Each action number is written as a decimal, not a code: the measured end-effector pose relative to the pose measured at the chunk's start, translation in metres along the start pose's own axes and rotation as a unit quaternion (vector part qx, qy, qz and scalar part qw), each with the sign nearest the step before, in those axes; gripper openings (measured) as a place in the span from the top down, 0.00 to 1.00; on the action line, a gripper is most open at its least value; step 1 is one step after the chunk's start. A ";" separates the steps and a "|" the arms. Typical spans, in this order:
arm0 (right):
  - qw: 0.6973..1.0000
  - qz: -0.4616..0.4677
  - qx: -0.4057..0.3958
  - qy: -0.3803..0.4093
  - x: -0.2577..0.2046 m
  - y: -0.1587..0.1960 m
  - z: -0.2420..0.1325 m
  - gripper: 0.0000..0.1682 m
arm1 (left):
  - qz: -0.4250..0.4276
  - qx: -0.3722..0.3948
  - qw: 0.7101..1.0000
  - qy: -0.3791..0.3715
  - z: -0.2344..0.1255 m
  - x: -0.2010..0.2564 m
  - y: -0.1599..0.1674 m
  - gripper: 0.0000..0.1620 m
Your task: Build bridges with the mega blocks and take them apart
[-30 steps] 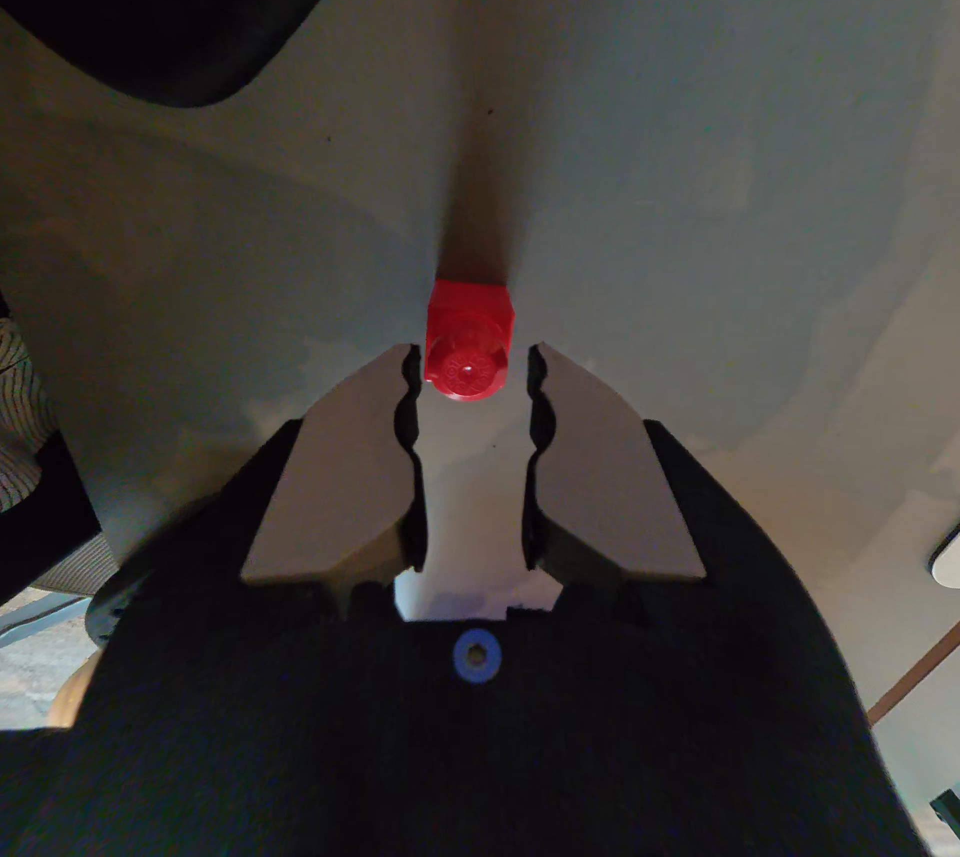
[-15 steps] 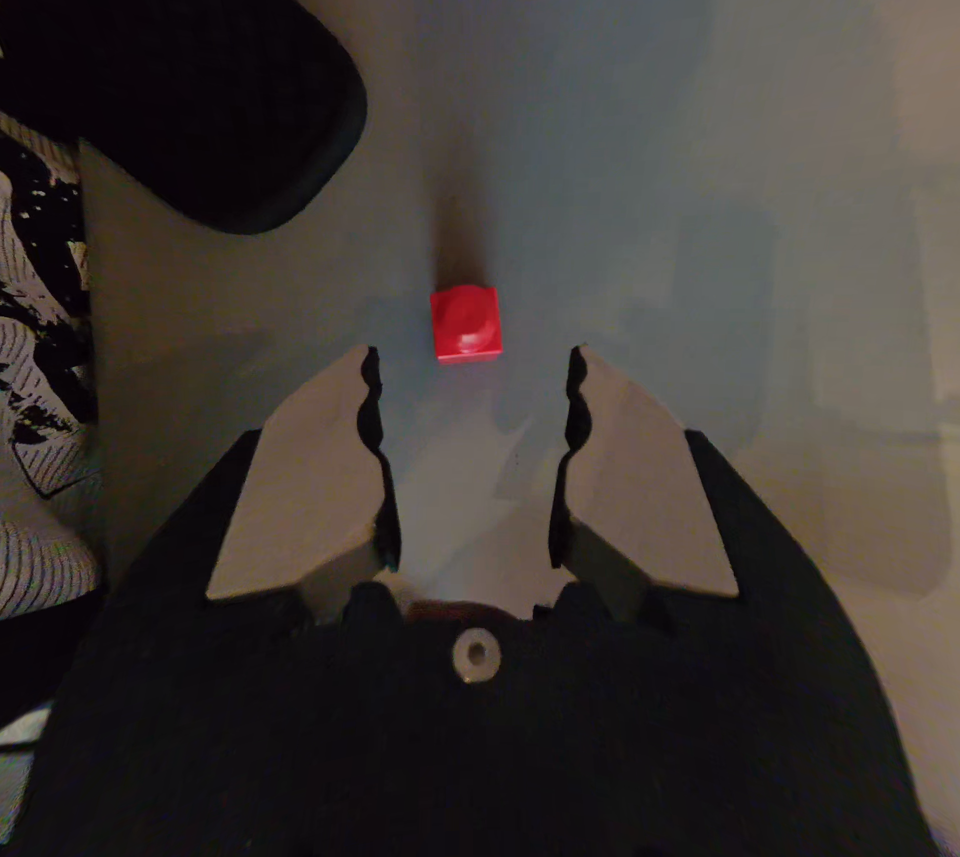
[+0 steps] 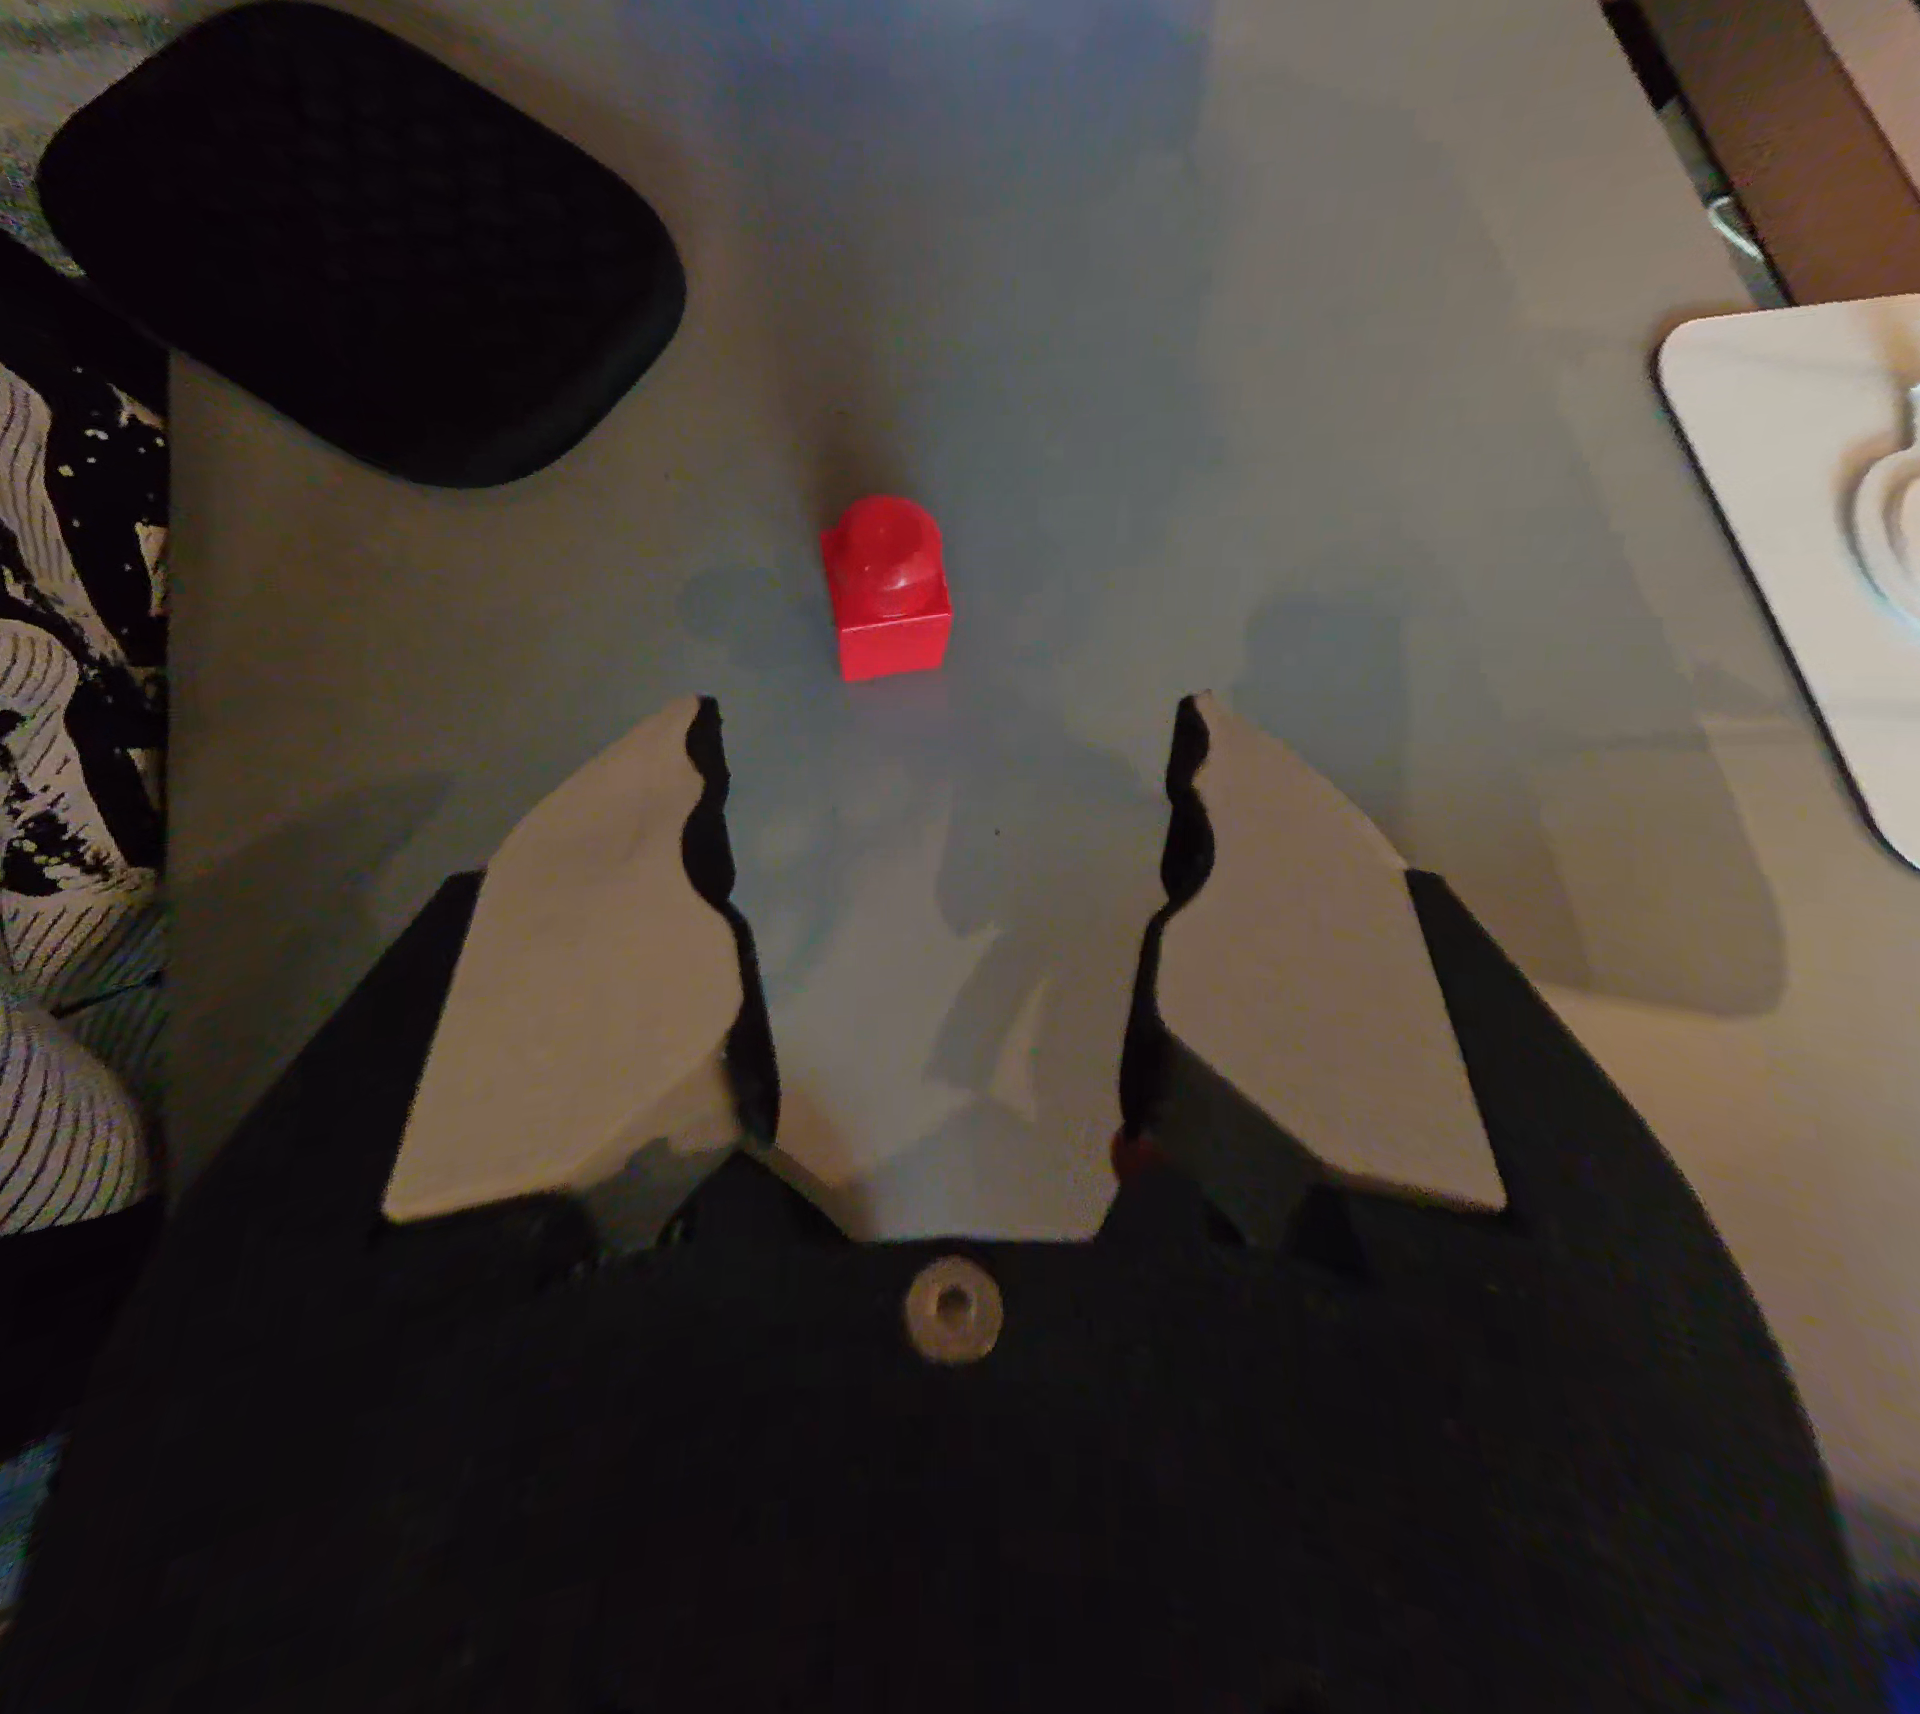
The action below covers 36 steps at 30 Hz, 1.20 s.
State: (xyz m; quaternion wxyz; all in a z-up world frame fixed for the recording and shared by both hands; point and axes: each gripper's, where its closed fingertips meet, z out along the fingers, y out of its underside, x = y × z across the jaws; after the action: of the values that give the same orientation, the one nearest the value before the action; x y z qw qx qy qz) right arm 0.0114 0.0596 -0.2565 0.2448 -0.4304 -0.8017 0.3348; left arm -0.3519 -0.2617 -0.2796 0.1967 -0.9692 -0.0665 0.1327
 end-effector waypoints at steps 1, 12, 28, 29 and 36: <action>1.000 0.002 0.003 0.003 0.001 0.001 -0.001 0.51 | -0.004 -0.004 1.000 -0.004 0.000 -0.005 0.001 0.67; 1.000 0.001 0.015 0.006 0.004 0.004 0.000 0.52 | -0.104 -0.104 0.989 0.016 0.017 -0.026 0.021 0.75; 0.998 0.027 0.058 0.016 0.010 0.002 -0.007 0.53 | -0.238 -0.115 0.963 0.045 0.014 -0.019 0.013 0.66; 0.997 0.036 0.065 0.019 0.011 0.003 -0.008 0.53 | -0.254 -0.106 0.960 0.050 0.013 -0.018 0.010 0.67; 0.992 0.082 0.095 0.019 0.017 0.017 -0.016 0.55 | -0.369 -0.090 0.923 0.062 0.009 -0.010 0.003 0.65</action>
State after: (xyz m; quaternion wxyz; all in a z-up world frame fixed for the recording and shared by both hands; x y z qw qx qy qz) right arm 0.0230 0.0862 -0.2573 0.2715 -0.4759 -0.7236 0.4199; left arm -0.3639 -0.2635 -0.2862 0.1478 -0.8958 -0.4188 -0.0167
